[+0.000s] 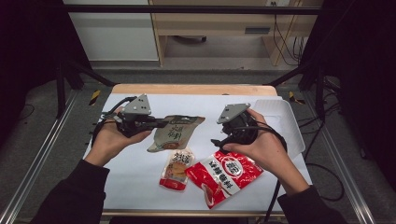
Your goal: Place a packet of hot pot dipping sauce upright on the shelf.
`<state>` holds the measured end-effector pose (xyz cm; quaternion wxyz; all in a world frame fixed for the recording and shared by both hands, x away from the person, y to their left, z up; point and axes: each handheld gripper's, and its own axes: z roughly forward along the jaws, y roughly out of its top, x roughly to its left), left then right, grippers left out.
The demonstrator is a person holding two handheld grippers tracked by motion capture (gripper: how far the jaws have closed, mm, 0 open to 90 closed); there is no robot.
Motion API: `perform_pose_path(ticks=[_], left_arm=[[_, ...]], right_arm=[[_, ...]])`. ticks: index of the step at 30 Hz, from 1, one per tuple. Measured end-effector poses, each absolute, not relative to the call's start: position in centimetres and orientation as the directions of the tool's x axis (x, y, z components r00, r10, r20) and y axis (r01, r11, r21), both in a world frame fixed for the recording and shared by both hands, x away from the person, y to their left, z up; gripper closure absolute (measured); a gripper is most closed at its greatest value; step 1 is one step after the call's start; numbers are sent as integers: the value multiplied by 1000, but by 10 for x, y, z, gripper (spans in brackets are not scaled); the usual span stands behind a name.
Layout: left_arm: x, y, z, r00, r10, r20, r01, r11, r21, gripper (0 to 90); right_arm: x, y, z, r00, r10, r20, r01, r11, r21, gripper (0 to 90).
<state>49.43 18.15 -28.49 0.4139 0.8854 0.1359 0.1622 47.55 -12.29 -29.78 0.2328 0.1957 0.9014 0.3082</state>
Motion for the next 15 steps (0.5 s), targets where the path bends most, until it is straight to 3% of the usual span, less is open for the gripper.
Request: perform_pose_path(ticks=[9, 15], left_arm=[[492, 164, -289, 927, 331, 176, 77, -626, 776, 900], [491, 153, -294, 938, 300, 171, 59, -626, 778, 900]], right_arm=[[490, -115, -304, -851, 428, -304, 168, 770, 616, 192], [498, -111, -308, -879, 389, -277, 149, 774, 616, 312]])
